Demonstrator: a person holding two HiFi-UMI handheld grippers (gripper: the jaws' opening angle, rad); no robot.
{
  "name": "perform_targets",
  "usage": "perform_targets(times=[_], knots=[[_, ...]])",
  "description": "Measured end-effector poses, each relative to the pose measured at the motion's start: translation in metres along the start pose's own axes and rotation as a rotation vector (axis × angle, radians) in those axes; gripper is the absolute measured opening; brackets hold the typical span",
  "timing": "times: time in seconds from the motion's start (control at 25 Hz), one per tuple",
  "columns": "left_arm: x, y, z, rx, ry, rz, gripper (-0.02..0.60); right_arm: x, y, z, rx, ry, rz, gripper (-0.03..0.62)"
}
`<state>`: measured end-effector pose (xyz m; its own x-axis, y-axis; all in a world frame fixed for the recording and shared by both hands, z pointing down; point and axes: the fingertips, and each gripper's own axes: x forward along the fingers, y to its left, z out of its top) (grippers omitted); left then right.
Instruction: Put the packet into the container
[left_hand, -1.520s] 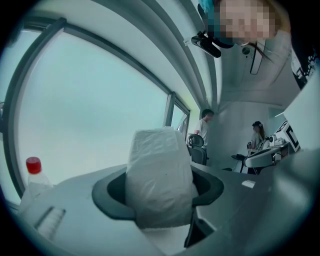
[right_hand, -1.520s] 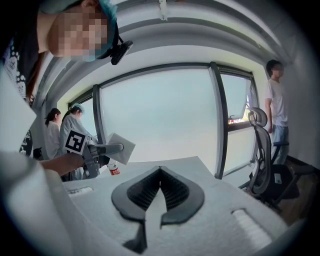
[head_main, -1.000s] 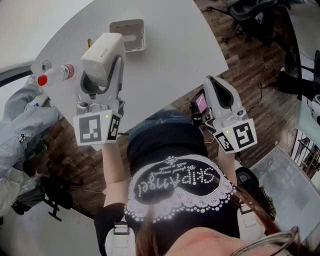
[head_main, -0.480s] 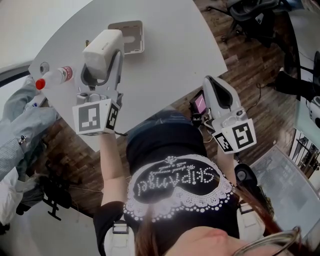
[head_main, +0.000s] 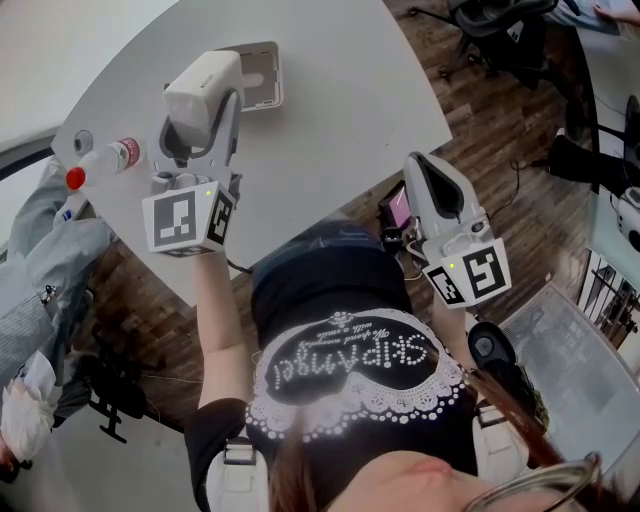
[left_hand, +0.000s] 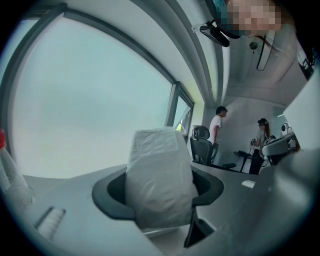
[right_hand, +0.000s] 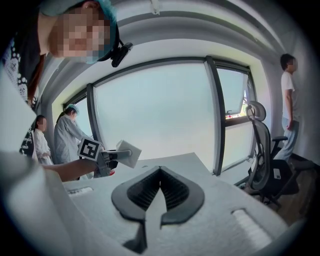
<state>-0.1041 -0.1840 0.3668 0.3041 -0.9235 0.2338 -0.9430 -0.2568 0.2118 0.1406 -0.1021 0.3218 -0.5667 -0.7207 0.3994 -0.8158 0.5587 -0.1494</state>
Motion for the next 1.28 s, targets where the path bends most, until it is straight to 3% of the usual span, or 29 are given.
perform_targets(times=[0.4,1.28], knots=[[0.02,0.004,-0.016,-0.011,0.064,-0.004,0.285,-0.001,-0.003,-0.004,0.004,0.013,-0.019,-0.002],[0.044,0.02,-0.073,0.058,0.179,-0.009,0.285,-0.008,-0.006,-0.011,0.023,0.031,-0.06,-0.003]])
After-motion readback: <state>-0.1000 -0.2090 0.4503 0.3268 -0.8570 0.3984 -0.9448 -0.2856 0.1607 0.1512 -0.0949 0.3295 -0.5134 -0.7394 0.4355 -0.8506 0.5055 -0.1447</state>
